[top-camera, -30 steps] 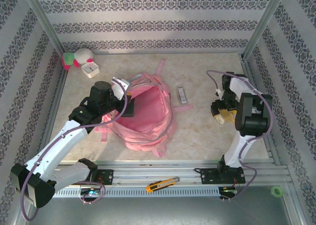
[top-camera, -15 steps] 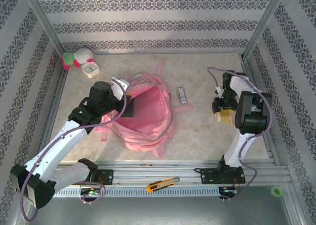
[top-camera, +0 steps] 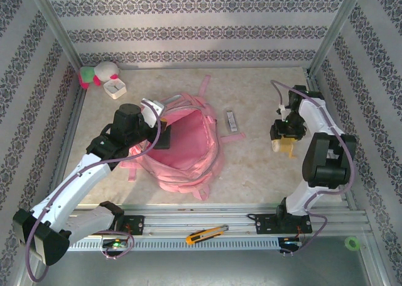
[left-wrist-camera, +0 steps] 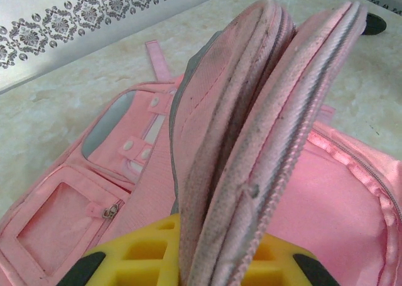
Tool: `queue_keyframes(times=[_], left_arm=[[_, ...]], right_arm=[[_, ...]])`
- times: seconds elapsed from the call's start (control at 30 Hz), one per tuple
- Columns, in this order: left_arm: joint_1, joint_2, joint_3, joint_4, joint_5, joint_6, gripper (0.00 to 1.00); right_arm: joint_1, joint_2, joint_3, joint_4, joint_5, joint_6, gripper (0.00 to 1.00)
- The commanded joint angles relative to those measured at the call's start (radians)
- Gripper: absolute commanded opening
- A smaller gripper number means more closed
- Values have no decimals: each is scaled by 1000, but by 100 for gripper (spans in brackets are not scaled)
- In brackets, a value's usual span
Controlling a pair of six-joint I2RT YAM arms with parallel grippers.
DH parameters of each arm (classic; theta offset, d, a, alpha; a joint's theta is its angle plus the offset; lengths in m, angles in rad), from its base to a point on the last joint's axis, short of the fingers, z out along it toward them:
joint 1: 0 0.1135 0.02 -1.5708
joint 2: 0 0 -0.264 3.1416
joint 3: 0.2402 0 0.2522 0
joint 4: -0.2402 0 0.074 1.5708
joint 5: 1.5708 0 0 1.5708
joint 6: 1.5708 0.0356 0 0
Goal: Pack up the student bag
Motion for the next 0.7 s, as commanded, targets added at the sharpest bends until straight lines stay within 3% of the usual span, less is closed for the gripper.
queue_keyframes(times=[0.0,0.27,0.47,0.67], left_arm=[[6,-53,11,169,29,-50,7],[6,-54,-47,250,68,-112,6],[6,-66,-61,275,99,-117,7],[6,-78,-65,276,98,-118,7]], right_arm=[[63,-77,-1,-59,-54,77,56],[367,-234,106,-37,-221,370,55],[634,-241,78,268,-363,659,54],[754,-144,60,423,-395,833,54]])
